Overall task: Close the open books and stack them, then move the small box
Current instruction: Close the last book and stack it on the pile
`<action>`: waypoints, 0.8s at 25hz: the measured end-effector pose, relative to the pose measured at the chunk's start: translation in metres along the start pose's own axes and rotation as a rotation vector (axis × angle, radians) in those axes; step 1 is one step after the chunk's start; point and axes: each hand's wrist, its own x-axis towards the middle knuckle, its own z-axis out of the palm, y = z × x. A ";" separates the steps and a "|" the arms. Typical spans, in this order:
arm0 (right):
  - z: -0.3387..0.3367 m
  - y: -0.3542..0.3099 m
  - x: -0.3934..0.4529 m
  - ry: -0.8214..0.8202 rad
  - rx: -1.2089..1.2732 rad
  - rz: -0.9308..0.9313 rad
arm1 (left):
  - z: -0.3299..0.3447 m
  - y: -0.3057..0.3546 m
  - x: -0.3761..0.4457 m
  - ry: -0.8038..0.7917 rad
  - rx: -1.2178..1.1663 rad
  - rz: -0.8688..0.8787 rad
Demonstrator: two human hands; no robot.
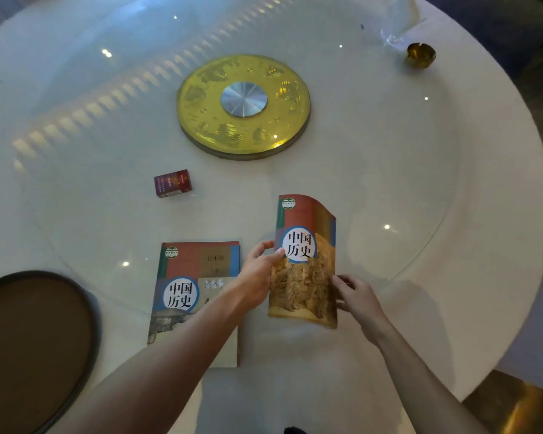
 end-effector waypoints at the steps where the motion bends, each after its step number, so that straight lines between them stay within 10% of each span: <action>1: 0.010 -0.008 -0.005 -0.087 0.154 0.050 | -0.006 0.006 -0.006 -0.033 -0.025 0.002; 7: 0.063 -0.036 -0.024 -0.225 0.452 0.105 | -0.083 0.034 -0.029 0.056 0.026 0.115; 20: 0.204 -0.021 -0.053 -0.009 -0.260 -0.106 | -0.220 -0.010 -0.060 0.509 0.428 0.230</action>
